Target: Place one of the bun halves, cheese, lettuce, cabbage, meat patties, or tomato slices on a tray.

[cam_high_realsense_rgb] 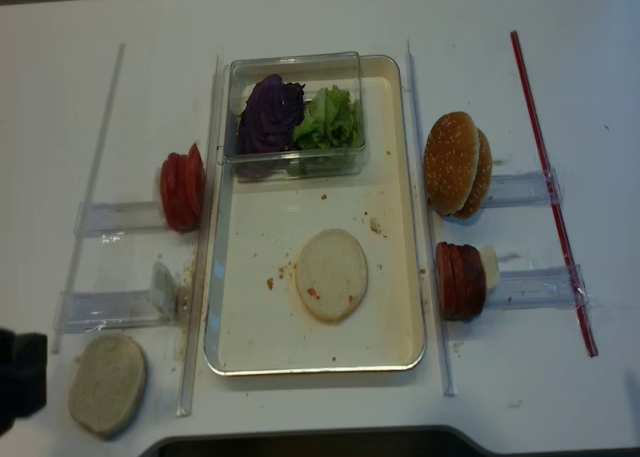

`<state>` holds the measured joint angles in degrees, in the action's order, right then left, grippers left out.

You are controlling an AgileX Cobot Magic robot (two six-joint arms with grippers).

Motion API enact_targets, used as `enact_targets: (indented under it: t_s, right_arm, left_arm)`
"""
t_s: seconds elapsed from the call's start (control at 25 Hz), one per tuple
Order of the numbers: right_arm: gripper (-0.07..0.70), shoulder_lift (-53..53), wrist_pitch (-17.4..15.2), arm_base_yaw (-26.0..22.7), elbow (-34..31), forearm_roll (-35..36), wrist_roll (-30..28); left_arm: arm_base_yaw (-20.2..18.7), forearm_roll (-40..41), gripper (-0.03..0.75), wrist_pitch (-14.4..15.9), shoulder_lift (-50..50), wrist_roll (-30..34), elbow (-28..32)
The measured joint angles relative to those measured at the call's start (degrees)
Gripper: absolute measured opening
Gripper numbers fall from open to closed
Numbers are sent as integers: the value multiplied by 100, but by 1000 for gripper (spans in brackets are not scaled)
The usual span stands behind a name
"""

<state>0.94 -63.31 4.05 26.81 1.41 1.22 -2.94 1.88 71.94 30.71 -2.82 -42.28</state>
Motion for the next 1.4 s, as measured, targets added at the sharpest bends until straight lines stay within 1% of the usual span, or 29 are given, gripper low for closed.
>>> enact_targets:
  t_s: [0.12, 0.32, 0.44, 0.56, 0.76, 0.88, 1.08, 1.4]
  right_arm:
    - [585, 0, 0, 0, 0, 0, 0]
    - [585, 0, 0, 0, 0, 0, 0]
    - [585, 0, 0, 0, 0, 0, 0]
    - [585, 0, 0, 0, 0, 0, 0]
    - [585, 0, 0, 0, 0, 0, 0]
    - [585, 0, 0, 0, 0, -9, 0]
    - [585, 0, 0, 0, 0, -9, 0]
    - [585, 0, 0, 0, 0, -9, 0]
  left_arm:
    - [0, -11, 432, 26, -543, 34, 212]
    - [0, -188, 432, 42, -1325, 88, 275]
    - [0, -188, 432, -121, -1741, 94, 418]
    - [0, -188, 432, -262, -2211, 157, 732]
    - [5, -188, 432, -371, -3071, 218, 1202]
    - [5, -188, 430, -394, -3154, 282, 1412]
    - [5, -188, 420, -426, -3154, 282, 1437]
    - [5, -188, 372, -435, -3154, 326, 1437]
